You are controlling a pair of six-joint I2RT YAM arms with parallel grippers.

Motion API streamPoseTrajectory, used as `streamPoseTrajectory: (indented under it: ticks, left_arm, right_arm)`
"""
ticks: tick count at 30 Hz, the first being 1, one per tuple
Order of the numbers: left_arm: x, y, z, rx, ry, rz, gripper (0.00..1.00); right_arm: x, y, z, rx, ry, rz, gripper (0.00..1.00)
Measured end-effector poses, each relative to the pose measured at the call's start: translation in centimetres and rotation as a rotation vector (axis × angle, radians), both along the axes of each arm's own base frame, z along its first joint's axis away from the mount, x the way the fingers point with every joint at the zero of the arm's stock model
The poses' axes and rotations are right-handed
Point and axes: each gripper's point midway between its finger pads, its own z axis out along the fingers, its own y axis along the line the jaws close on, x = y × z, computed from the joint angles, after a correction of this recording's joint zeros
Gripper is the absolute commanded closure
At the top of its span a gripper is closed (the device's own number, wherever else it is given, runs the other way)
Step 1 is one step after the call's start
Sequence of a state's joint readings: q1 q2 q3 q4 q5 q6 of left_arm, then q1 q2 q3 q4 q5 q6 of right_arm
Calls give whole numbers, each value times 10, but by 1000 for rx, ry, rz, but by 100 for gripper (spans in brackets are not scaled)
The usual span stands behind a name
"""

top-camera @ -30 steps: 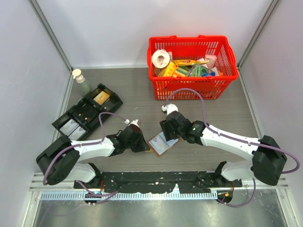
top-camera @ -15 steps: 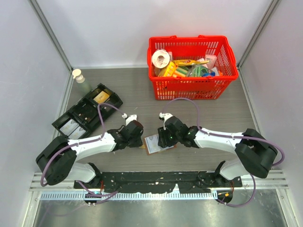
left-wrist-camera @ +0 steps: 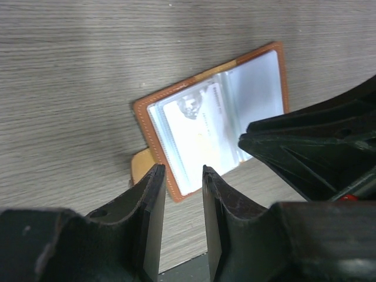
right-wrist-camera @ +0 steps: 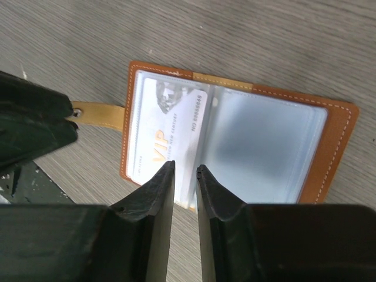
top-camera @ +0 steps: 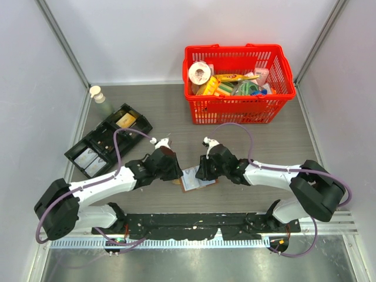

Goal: Take the credit cards out of the card holder
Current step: Remove the credit card from the card holder.

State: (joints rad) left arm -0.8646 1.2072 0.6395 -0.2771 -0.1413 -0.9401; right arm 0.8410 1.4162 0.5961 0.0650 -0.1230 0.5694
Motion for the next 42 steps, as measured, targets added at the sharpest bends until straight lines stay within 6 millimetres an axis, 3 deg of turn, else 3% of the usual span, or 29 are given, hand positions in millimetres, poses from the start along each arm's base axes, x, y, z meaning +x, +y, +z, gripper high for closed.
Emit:
streamPoseTrajectory:
  ticks: [5, 12, 15, 26, 35, 42]
  left_arm:
    - [-2, -14, -1, -55, 27, -16, 68]
    - [-7, -22, -34, -32, 109, -24, 72]
    - [-8, -22, -46, -15, 133, -25, 74]
    - [-4, -31, -48, -36, 114, -32, 83]
    - [-4, -35, -47, -45, 103, -37, 76]
    - [-6, -38, -44, -64, 105, -34, 67]
  right_arm:
    - [5, 4, 5, 43, -3, -13, 74]
    - [0, -1, -17, 70, 60, -29, 74]
    - [-2, 2, -17, 104, 72, -27, 74]
    - [-9, 3, -17, 156, 94, -9, 81]
    - [-13, 4, -8, 174, 97, -1, 83]
    - [-7, -10, -18, 81, 83, -43, 83]
